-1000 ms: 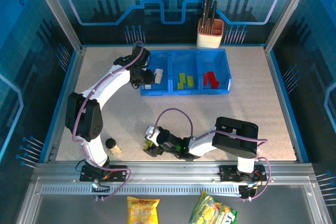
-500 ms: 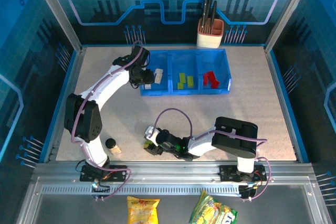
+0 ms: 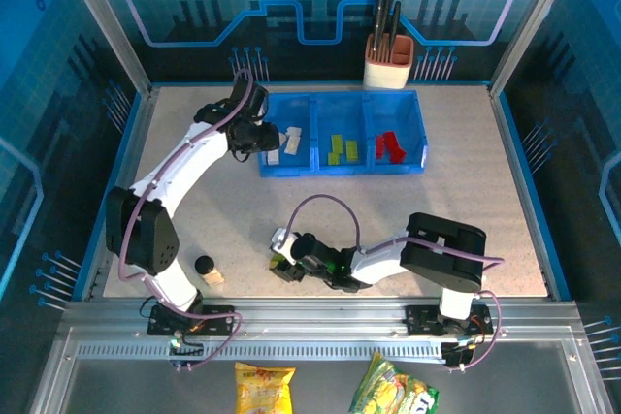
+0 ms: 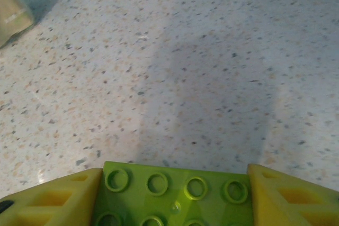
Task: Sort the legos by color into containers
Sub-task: Pick up the lego from the bottom-center of the table, then place the lego in the container.
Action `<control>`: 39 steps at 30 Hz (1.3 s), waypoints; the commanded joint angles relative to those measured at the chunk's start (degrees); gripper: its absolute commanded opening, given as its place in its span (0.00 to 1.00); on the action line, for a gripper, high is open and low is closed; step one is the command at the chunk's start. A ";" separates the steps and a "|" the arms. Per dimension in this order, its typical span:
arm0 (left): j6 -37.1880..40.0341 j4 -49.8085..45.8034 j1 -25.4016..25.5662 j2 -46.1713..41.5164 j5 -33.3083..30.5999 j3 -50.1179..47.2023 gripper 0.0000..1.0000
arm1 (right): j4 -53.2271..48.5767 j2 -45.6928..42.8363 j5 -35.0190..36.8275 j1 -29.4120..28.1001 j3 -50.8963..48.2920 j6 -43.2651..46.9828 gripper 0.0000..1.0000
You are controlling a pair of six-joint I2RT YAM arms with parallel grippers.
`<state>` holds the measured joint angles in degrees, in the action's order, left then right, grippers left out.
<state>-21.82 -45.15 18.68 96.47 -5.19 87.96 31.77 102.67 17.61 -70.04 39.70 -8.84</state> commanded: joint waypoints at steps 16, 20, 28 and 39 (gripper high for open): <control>7.62 -6.49 -12.97 -10.61 1.28 -6.66 0.45 | -22.96 -14.63 -5.56 15.94 2.33 -5.16 0.56; 9.37 -7.05 -16.90 -12.56 2.80 -8.84 0.46 | -30.58 -16.34 -6.06 19.18 5.64 -6.72 0.55; 10.47 -2.44 -21.73 -15.57 5.55 -15.49 0.46 | -42.73 -16.64 -8.29 25.55 14.69 -9.40 0.55; 11.25 2.81 -22.15 -15.76 5.97 -20.95 0.47 | -52.89 -10.87 -8.72 32.95 28.99 -10.57 0.55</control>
<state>-11.84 -44.25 -2.90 82.19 -0.12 68.10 -16.64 89.73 9.45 -39.00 65.71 -18.26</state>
